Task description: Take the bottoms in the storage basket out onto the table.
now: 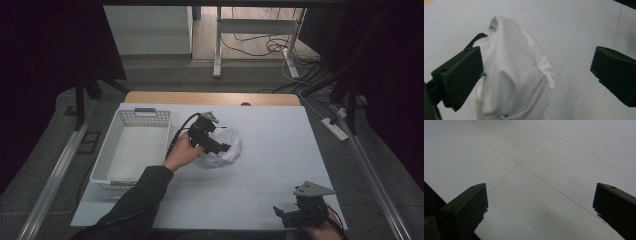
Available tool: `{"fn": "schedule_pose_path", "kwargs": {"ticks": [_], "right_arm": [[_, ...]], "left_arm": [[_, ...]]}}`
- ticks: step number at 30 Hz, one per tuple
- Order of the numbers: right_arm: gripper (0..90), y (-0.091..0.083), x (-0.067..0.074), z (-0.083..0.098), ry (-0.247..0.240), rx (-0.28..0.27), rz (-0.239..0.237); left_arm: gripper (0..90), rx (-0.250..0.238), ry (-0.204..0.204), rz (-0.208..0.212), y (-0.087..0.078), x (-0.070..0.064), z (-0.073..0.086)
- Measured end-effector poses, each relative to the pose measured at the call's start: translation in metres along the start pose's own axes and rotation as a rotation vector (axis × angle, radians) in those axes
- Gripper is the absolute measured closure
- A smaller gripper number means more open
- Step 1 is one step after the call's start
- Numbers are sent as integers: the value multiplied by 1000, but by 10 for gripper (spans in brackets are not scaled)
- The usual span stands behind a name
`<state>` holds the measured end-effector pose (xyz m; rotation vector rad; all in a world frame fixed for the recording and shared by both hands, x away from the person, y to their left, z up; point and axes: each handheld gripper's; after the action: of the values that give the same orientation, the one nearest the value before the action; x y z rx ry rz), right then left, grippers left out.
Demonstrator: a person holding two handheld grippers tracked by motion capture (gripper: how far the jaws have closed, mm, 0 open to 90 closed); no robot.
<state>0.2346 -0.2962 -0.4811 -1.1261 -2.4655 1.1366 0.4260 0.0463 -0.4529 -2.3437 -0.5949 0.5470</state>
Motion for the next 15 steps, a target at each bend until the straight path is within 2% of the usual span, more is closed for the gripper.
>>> {"fn": "schedule_pose_path", "kwargs": {"ticks": [6,11,15], "right_arm": [[2,0,0,0,-2,0,1],[2,0,0,0,2,-1,2],[2,0,0,0,0,0,3]], "left_arm": [[0,-18,18,-14,-7,-4,0],[0,-31,11,7,-12,-5,3],[0,-36,22,7,-16,-7,4]]}}
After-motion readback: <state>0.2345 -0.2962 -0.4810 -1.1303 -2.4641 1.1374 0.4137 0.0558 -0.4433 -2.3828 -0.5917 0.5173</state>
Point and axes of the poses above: each handheld gripper's, and its own axes: y roughly forward along the jaws, z roughly out of its underside, x roughly to its left, and after that the axes turned 5 degrees about -y, right-handed
